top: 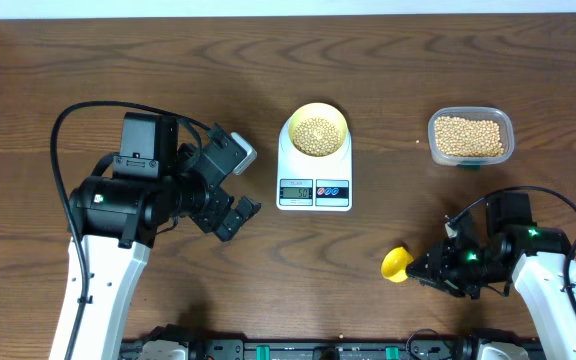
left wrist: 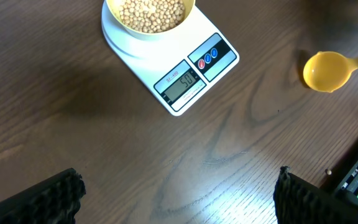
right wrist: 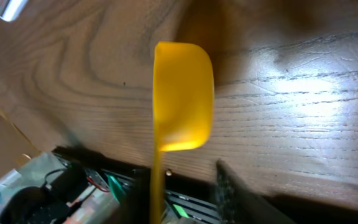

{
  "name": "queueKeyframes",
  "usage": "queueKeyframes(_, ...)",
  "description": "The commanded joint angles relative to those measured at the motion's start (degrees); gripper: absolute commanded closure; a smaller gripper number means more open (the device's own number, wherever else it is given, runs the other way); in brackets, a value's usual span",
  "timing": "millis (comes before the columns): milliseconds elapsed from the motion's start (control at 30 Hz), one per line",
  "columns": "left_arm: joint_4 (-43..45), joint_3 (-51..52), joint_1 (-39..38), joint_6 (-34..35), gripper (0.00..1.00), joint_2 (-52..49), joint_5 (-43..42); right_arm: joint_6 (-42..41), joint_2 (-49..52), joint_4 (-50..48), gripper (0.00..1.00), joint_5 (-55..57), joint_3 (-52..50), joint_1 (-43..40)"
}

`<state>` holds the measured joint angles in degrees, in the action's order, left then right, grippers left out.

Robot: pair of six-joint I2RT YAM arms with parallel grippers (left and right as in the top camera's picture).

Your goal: Scoop item into bowl and weigh 50g on scale

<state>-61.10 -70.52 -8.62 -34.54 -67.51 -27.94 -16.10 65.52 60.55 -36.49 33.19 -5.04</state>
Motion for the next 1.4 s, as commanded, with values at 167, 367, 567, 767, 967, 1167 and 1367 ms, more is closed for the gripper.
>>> queueKeyframes(167,-0.13,0.17,0.20,-0.37,0.00,0.09,0.33,-2.58,-0.42,1.38,0.01,2.71,-0.13,-1.88)
queueKeyframes(367,-0.13,0.17,0.20,-0.37,0.00,0.09,0.33,-9.16,-0.46,15.23,0.01,15.02,3.82,-5.14)
queueKeyframes(567,-0.13,0.17,0.20,-0.37,0.00,0.09,0.33,-9.99,-2.62,15.23,0.01,13.64,18.01,-5.25)
queueKeyframes(767,-0.13,0.17,0.20,-0.37,0.00,0.09,0.33,-10.01,-5.38,13.16,0.01,11.74,34.45,-5.25)
queueKeyframes(967,-0.13,0.17,0.20,-0.37,0.00,0.09,0.33,-9.99,-8.59,13.75,0.25,12.13,38.73,-5.25)
queueKeyframes(1167,-0.13,0.17,0.20,-0.37,0.00,0.09,0.33,-9.99,-9.20,17.22,0.01,12.17,38.73,-5.05)
queueKeyframes(1367,-0.13,0.17,0.20,-0.37,0.00,0.09,0.33,-10.01,-9.75,16.09,0.01,18.71,38.64,-5.03)
